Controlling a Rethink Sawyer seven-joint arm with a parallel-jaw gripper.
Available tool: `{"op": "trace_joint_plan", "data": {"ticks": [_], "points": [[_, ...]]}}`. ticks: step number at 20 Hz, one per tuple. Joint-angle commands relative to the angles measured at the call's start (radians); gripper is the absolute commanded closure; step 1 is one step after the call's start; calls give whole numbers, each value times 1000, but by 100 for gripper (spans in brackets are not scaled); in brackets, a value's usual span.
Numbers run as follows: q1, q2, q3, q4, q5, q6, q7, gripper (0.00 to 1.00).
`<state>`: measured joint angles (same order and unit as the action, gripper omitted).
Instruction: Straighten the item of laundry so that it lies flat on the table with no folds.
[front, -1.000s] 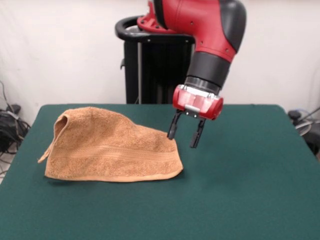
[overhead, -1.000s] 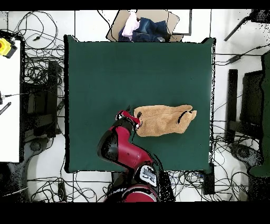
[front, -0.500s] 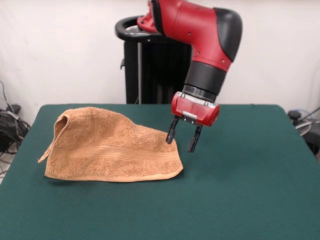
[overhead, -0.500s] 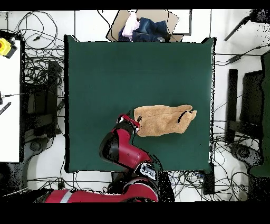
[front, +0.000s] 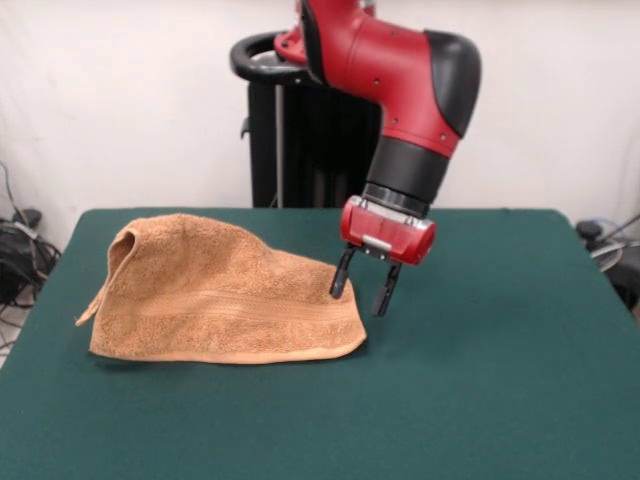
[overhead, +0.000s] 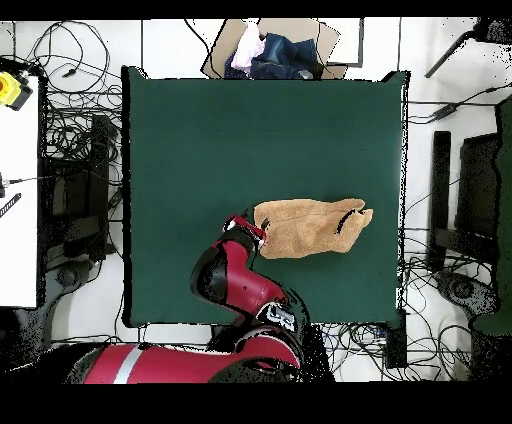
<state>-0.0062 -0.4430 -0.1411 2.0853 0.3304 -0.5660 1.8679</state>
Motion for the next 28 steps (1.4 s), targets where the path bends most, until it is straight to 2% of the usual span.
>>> {"op": "trace_joint_plan", "data": {"ticks": [1, 10, 20, 28], "points": [[2, 60, 2, -125, 37, 4, 137, 0], [-5, 95, 6, -187, 38, 2, 137, 0], [-48, 148, 16, -280, -25, 12, 112, 0], [-12, 171, -20, -301, 1, 27, 87, 0]]}}
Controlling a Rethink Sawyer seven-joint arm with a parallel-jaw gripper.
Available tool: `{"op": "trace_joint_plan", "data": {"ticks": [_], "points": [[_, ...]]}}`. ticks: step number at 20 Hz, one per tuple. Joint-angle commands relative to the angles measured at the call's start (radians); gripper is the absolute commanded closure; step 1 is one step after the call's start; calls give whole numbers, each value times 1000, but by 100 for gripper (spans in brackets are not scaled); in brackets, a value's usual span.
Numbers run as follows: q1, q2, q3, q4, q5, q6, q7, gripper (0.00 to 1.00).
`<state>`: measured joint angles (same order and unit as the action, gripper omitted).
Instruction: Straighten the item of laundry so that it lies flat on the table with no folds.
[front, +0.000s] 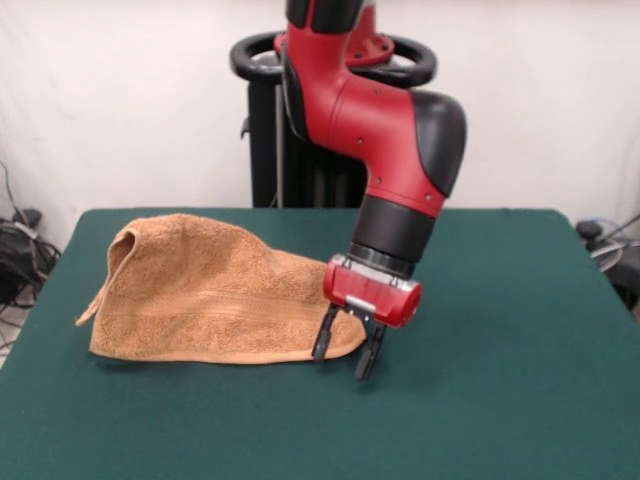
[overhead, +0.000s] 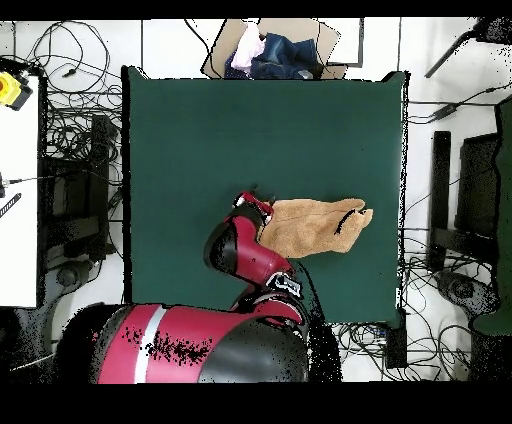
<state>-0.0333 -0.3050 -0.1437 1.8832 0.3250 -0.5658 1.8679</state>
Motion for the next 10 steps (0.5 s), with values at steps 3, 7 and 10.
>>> {"op": "trace_joint_plan", "data": {"ticks": [3, 7, 10], "points": [[29, 35, -21, -90, 9, 36, 87, 0], [58, 15, -26, -43, 25, 65, 106, 0], [88, -2, -47, -24, 42, 91, 100, 0]]}}
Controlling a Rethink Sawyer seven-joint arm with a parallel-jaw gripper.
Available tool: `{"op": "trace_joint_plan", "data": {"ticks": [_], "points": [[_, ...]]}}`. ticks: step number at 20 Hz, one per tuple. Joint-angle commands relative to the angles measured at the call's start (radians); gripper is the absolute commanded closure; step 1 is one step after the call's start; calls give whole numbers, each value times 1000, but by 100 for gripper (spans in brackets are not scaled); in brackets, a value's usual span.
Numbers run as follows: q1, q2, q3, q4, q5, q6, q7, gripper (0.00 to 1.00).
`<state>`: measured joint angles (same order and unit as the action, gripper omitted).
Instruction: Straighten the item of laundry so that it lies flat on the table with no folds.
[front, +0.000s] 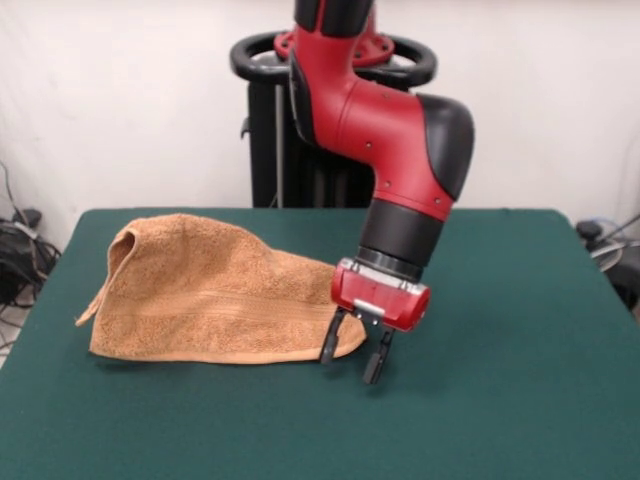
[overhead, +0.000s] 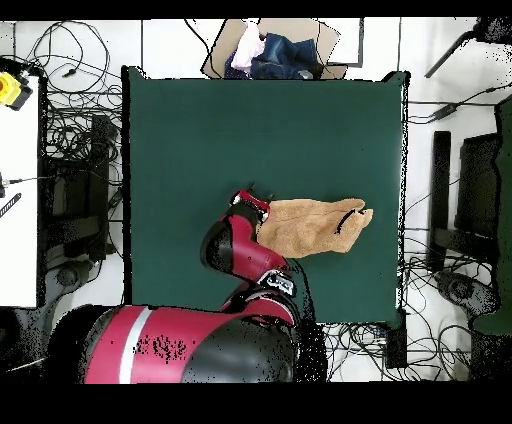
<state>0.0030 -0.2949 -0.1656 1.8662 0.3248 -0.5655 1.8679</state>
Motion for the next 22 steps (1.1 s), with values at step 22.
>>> {"op": "trace_joint_plan", "data": {"ticks": [22], "points": [[81, 0, -71, 95, 17, 254, 138, 0]]}}
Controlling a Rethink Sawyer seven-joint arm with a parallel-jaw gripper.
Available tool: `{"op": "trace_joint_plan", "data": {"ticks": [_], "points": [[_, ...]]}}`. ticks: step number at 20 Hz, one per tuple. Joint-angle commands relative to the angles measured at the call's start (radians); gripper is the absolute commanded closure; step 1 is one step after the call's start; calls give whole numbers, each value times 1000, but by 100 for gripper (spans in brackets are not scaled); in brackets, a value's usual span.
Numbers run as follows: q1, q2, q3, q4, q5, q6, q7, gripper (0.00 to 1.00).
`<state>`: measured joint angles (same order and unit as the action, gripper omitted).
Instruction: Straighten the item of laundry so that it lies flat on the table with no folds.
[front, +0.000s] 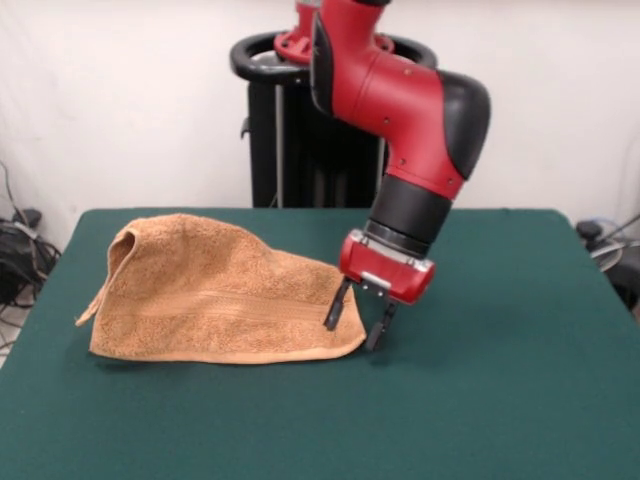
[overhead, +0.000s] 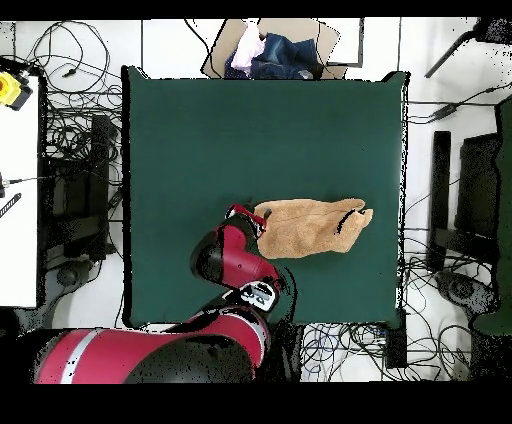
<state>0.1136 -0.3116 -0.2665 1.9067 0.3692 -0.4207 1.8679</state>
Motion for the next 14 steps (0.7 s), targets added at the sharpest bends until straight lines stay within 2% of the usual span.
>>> {"op": "trace_joint_plan", "data": {"ticks": [1, 10, 14], "points": [[-32, 18, 33, 59, -35, 104, 145, 0], [-65, 28, 67, 87, -74, 83, 185, 0], [-101, 57, 107, 63, -103, 45, 208, 0]]}}
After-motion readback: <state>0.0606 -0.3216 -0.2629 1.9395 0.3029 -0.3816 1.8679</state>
